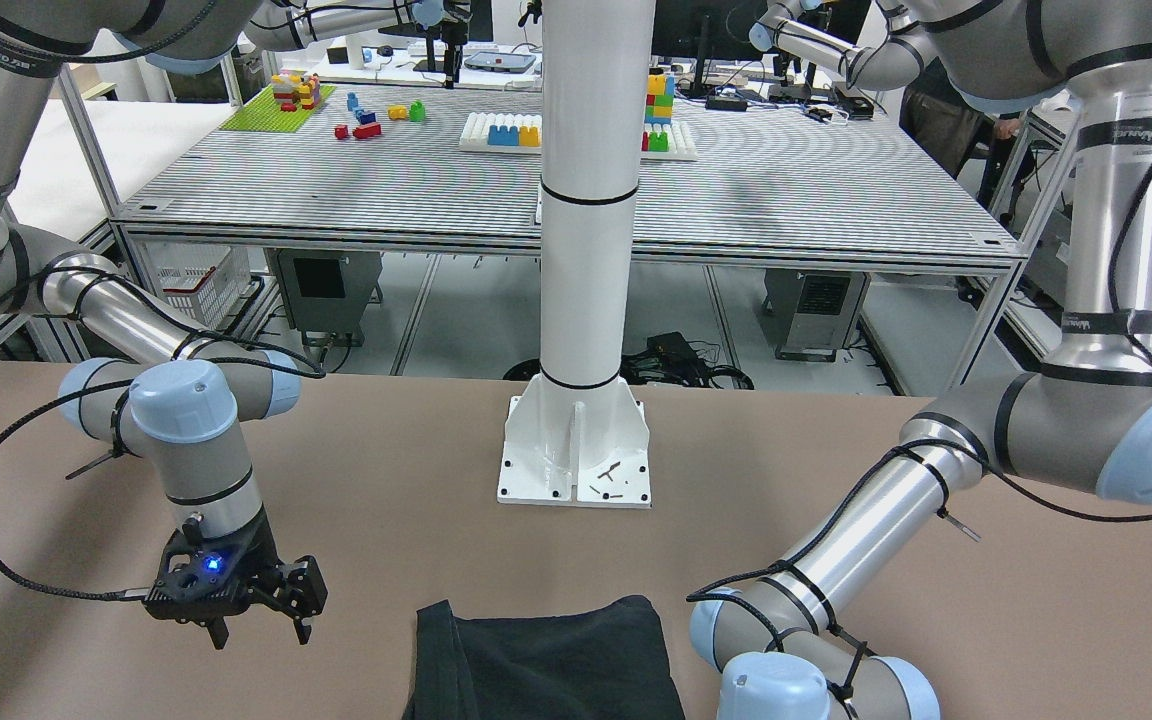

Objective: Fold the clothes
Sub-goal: 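Pull the grasped edge away from the robot with the left gripper, rotating the shirt, then move the right gripper to the shirt's near corner and grasp it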

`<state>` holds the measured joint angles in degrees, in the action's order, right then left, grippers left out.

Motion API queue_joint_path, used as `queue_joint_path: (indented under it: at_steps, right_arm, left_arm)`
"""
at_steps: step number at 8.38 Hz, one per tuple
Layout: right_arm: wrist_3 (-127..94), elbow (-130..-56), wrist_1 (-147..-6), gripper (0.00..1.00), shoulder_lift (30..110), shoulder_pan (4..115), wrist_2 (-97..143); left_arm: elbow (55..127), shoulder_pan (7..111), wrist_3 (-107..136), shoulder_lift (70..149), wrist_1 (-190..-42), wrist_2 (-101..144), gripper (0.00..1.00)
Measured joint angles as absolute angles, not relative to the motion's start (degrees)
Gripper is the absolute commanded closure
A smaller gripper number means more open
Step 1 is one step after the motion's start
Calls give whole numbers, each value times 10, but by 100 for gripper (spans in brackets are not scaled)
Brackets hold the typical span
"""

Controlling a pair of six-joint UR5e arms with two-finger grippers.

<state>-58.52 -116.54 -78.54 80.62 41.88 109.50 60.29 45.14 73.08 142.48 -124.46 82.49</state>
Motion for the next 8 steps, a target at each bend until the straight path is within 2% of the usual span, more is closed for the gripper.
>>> queue_joint_path:
  at_steps: [5, 8]
  right_arm:
    - [-580, -1169, -787, 6, 775, 407, 1102]
    - [-527, -1180, -788, 6, 754, 317, 1003]
  left_arm:
    - [598, 462, 722, 1429, -1252, 800, 5]
    - [614, 468, 719, 1428, -1248, 807, 5]
